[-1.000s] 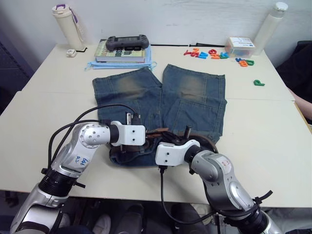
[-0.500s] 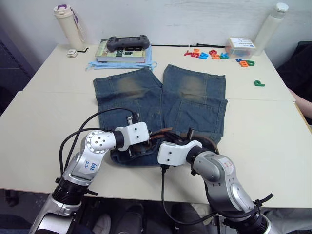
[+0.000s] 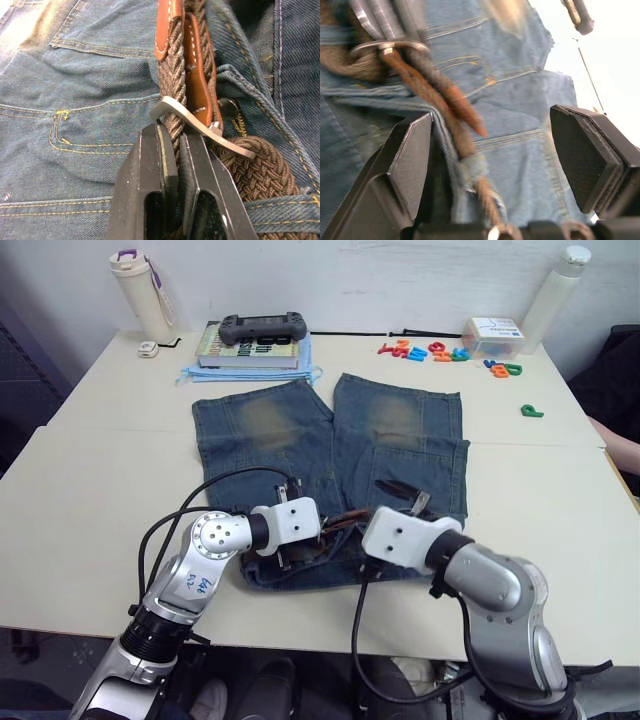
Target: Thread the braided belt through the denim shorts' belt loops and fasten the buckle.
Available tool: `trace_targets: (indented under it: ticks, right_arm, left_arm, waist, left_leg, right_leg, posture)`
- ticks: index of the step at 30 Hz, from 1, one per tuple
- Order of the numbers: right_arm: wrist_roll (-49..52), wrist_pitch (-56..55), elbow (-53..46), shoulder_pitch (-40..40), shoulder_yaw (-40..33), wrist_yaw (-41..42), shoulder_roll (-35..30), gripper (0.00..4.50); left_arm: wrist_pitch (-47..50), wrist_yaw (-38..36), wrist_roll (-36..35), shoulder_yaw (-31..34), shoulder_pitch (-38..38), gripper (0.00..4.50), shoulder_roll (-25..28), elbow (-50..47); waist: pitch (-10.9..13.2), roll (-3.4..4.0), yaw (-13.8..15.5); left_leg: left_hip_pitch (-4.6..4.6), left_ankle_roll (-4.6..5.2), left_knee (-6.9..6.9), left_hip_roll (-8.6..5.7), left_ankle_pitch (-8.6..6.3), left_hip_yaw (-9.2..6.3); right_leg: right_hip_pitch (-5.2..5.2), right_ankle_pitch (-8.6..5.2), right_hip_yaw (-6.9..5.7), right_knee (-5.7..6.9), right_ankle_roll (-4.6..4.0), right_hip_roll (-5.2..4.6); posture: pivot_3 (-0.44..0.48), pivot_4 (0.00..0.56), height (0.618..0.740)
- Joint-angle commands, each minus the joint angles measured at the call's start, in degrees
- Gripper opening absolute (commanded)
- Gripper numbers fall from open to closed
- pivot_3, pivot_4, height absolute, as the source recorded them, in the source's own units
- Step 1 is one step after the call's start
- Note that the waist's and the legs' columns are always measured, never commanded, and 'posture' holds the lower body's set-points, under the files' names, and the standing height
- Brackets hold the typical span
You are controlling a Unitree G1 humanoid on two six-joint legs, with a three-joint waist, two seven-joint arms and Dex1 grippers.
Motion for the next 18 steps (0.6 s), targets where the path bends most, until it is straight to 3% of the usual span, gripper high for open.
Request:
trace_targets:
  ticks: [1, 8, 18]
  right_arm:
    - [1.8, -0.1, -2.7, -2.5, -1.5, 0.6, -0.9, 3.98]
    - [2.8, -5.2, -0.7, -2.5, -1.4, 0.6, -7.1, 3.98]
    - [1.6, -8.9, 1.5, 0.0, 1.4, -2.2, -8.0, 3.98]
  left_arm:
    - [-0.8, -0.3, -1.2, -0.9, -0.4, 0.0, -0.3, -1.3]
    - [-1.0, -0.1, -1.2, -1.1, -0.9, 0.0, -0.3, -1.0]
    - [-1.2, -0.1, -1.1, -1.2, -1.3, 0.0, -0.3, -0.7]
  waist:
    - [0.0, 0.0, 0.1]
    - [0.0, 0.0, 0.2]
    - [0.0, -0.01, 0.1]
  left_leg:
    - [0.0, 0.0, 0.0, 0.01, 0.0, -0.01]
    - [-0.01, 0.04, 0.0, -0.05, -0.01, -0.01]
    - [-0.01, 0.04, 0.0, -0.03, -0.01, -0.01]
  right_leg:
    - [0.0, 0.0, -0.01, -0.01, 0.0, 0.0]
    - [0.06, 0.0, -0.03, -0.11, 0.0, -0.05]
    - [0.07, 0.0, -0.03, -0.1, 0.0, -0.05]
  posture:
    - [0.0, 0.15, 0.667]
    - [0.0, 0.15, 0.667]
    - [0.0, 0.15, 0.667]
